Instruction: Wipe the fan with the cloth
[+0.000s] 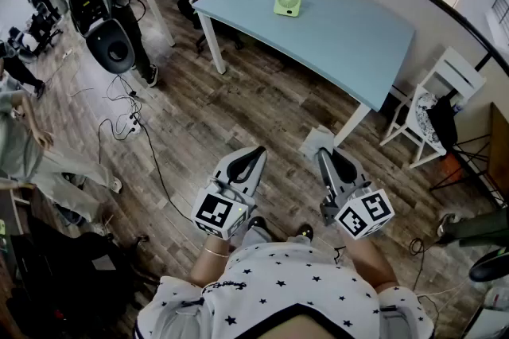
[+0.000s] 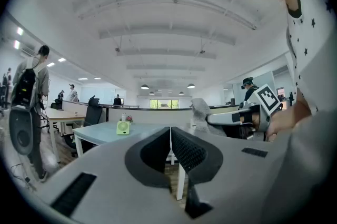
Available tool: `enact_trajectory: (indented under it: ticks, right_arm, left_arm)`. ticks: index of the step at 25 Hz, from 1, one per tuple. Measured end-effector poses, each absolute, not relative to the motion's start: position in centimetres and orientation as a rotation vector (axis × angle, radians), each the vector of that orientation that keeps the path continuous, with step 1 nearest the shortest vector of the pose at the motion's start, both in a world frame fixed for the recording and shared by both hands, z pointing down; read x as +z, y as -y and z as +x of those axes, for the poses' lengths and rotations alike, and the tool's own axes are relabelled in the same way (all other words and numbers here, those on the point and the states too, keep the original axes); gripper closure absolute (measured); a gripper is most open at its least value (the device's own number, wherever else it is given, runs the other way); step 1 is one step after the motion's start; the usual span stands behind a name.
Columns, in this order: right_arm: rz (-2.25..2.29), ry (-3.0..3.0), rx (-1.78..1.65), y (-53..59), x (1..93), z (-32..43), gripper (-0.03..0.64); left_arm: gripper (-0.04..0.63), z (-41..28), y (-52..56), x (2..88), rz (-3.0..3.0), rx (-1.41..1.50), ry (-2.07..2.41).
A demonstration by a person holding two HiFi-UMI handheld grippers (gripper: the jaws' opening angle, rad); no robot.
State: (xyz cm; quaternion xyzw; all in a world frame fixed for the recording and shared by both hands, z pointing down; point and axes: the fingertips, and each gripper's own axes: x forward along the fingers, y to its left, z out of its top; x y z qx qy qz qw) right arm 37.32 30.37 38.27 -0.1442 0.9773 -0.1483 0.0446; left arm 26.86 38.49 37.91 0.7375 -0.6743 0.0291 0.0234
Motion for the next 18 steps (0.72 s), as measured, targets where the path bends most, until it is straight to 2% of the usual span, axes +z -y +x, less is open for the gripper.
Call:
enact_trajectory:
  ticks: [18]
  right_arm:
    - [-0.367,-2.971,-0.504,-29.7,38.2,40.6,0.589]
  left_arm:
    - [0.563,30.2,-37.8,37.4,2.242,0.067,2.128]
